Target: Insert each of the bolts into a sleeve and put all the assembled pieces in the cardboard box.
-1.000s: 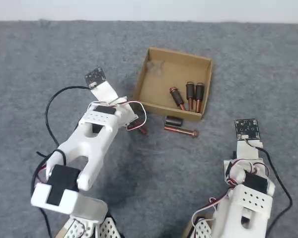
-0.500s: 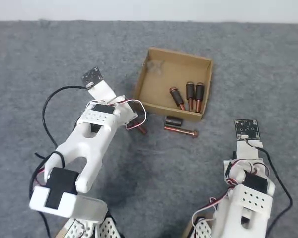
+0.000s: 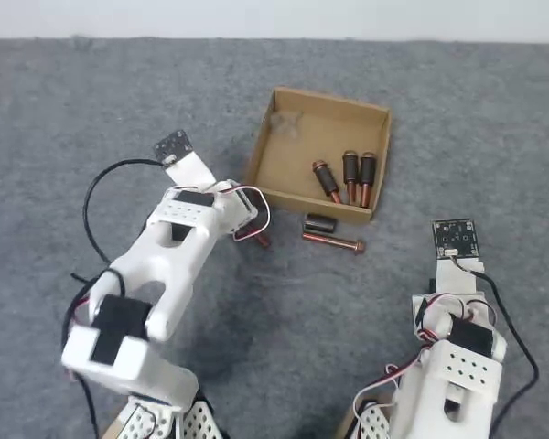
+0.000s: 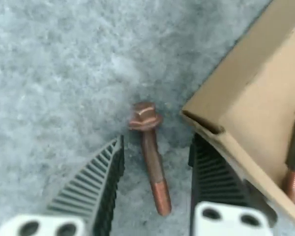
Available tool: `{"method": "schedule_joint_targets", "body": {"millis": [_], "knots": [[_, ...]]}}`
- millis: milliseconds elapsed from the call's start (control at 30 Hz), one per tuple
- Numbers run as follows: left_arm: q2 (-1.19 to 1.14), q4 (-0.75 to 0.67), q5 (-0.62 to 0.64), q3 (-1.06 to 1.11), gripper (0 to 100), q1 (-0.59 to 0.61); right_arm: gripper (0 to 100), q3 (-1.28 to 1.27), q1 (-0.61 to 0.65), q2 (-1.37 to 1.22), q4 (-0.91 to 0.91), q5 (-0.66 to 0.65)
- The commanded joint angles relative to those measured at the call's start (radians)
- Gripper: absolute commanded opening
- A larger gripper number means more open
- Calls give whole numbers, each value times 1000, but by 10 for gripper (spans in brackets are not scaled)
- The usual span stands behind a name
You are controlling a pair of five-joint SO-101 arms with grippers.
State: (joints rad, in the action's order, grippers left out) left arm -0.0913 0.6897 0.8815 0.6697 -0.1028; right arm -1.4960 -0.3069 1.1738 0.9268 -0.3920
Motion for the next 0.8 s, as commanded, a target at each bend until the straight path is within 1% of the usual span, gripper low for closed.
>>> {"method": "schedule_joint_targets", "body": {"millis": [0,200,267,400,533,667,767], "knots": [[-25,-2,8,-88,209,5,7,11,7,30,-18,-20],[-34,-5,6,-93,204,5,7,11,7,30,-16,-20],[-34,-5,6,-90,164,5,7,11,7,30,-16,-20],[-35,-6,2,-91,15,5,7,11,7,30,-16,-20],[-34,0,-2,-90,23,5,7,11,5,30,-15,-20],[-23,100,-95,-108,23,5,7,11,5,30,-15,-20],[-23,242,-146,-163,23,5,7,11,5,30,-15,-20]]}}
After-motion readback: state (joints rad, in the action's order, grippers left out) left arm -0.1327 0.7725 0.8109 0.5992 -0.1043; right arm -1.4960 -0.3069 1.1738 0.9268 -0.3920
